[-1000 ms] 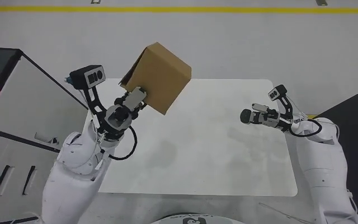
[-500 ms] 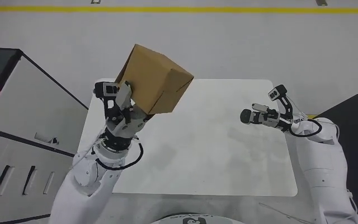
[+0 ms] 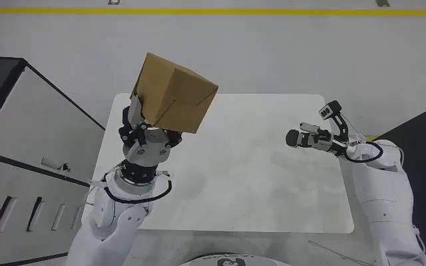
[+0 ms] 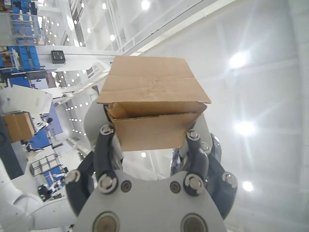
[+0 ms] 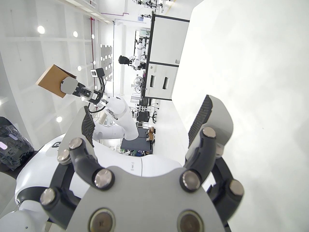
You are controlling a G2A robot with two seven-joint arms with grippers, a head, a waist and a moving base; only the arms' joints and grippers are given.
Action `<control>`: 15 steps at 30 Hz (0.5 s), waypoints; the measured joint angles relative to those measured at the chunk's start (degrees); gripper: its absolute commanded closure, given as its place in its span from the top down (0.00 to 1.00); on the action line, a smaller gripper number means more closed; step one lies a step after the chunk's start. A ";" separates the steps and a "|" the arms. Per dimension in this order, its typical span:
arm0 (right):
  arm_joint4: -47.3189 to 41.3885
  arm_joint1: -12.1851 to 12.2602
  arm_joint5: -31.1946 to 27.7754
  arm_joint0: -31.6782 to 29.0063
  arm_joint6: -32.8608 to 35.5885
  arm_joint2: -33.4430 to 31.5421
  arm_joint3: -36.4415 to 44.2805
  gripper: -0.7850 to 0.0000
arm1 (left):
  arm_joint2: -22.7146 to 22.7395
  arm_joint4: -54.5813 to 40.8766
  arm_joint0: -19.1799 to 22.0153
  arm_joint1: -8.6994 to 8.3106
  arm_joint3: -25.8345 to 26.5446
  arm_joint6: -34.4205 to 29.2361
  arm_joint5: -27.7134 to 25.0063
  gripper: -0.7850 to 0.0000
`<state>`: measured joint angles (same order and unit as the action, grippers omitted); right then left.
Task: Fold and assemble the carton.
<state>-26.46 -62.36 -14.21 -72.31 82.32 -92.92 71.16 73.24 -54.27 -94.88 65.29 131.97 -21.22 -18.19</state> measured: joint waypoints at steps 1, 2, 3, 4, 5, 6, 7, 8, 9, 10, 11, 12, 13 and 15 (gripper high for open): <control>0.00 0.00 0.00 0.00 0.00 0.00 0.00 1.00 | -0.05 -0.51 -0.01 0.07 -0.07 -0.21 0.15 0.00; 0.00 0.00 0.00 0.00 0.00 0.00 0.00 1.00 | -0.11 -1.00 -0.02 0.13 -0.08 -0.33 0.23 0.00; 0.00 0.00 0.00 0.00 0.00 0.00 0.00 1.00 | -0.08 -1.20 0.02 0.17 -0.14 -0.53 0.31 0.00; 0.00 0.00 0.00 0.00 0.00 0.00 0.00 1.00 | 0.14 -0.70 0.17 0.17 -0.31 -0.88 0.39 0.00; 0.00 0.00 0.00 0.00 0.00 0.00 0.00 1.00 | 0.52 0.92 0.40 0.16 -0.61 -1.38 0.47 0.00; 0.00 0.00 0.00 0.00 0.00 0.00 0.00 1.00 | 0.80 2.43 0.58 0.15 -0.83 -1.72 0.51 0.00; 0.00 0.00 0.00 0.00 0.00 0.00 0.00 1.00 | 1.22 4.31 0.82 0.13 -1.05 -2.01 0.32 0.00; 0.00 0.00 0.00 0.00 0.00 0.00 0.00 1.00 | 1.88 7.52 1.21 0.08 -1.38 -2.47 -0.09 0.00; 0.00 0.00 0.00 0.00 0.00 0.00 0.00 1.00 | 2.35 10.11 1.46 0.05 -1.60 -2.68 -0.38 0.00; 0.00 0.00 0.00 0.00 0.00 0.00 0.00 1.00 | 2.88 12.84 1.73 0.02 -1.73 -2.65 -0.89 0.00; 0.00 0.00 0.00 0.00 0.00 0.00 0.00 1.00 | 3.61 16.91 2.19 -0.03 -1.82 -2.88 -1.59 0.00; 0.00 0.00 0.00 0.00 0.00 0.00 0.00 1.00 | 4.19 20.17 2.55 -0.09 -1.87 -3.27 -1.98 0.00; 0.00 0.00 0.00 0.00 0.00 0.00 0.00 1.00 | 4.82 23.56 2.92 -0.17 -1.83 -3.65 -2.30 0.00; 0.00 0.00 0.00 0.00 0.00 0.00 0.00 1.00 | 6.18 31.67 3.88 -0.35 -1.45 -5.08 -3.19 0.00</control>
<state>-26.46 -62.36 -14.21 -72.31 82.32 -92.92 71.16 79.42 -22.60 -91.00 64.95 130.52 -26.30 -21.38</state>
